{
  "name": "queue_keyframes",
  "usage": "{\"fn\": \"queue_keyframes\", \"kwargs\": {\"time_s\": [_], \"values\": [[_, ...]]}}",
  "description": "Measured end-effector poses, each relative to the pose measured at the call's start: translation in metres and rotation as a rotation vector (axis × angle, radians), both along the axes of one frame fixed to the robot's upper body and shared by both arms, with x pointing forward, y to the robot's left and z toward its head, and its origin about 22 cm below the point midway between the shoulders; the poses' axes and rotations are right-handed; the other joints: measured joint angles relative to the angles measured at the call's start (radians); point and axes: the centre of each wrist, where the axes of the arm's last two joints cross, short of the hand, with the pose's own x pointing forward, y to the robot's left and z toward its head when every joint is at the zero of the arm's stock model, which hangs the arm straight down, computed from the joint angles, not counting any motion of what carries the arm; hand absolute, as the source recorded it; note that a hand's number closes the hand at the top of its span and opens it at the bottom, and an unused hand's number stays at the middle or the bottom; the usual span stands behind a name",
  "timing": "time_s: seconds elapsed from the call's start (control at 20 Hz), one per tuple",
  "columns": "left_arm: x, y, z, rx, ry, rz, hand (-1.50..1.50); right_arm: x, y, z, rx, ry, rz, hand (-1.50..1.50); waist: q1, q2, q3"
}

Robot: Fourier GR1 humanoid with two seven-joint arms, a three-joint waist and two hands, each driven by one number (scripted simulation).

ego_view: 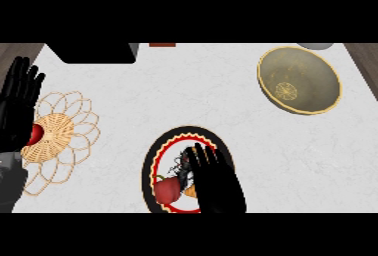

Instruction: Pick the croissant from the plate and place it in the bowl

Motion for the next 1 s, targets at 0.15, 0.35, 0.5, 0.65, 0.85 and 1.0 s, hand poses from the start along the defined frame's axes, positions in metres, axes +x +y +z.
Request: {"fn": "queue_keyframes", "kwargs": {"time_s": [0.15,0.35,0.5,0.65,0.85,1.0], "values": [[0.004,-0.004,0.004,0.0,-0.001,0.001,0.0,0.002,-0.001,-0.005,0.014,-0.004,0.012,-1.5,0.0,0.0,0.0],[-0.004,-0.006,0.001,0.002,-0.003,-0.006,0.0,0.007,0.0,-0.015,0.019,-0.012,0.018,-1.5,0.001,0.0,0.0],[0.0,-0.007,-0.003,0.005,-0.007,0.0,0.0,0.011,-0.003,-0.018,0.0,-0.001,0.018,-1.5,0.0,0.0,0.0],[0.001,-0.005,0.0,0.003,-0.012,0.0,0.0,0.01,-0.002,-0.028,-0.009,0.011,0.01,-1.5,0.0,0.0,0.0],[-0.003,-0.002,-0.003,0.005,-0.009,0.002,0.0,0.016,0.001,-0.04,-0.017,0.019,0.005,-1.5,0.002,0.0,0.0],[0.003,-0.005,0.003,0.004,-0.008,0.001,0.0,0.018,0.001,-0.051,-0.024,0.025,-0.002,-1.5,0.001,0.0,0.0]]}}
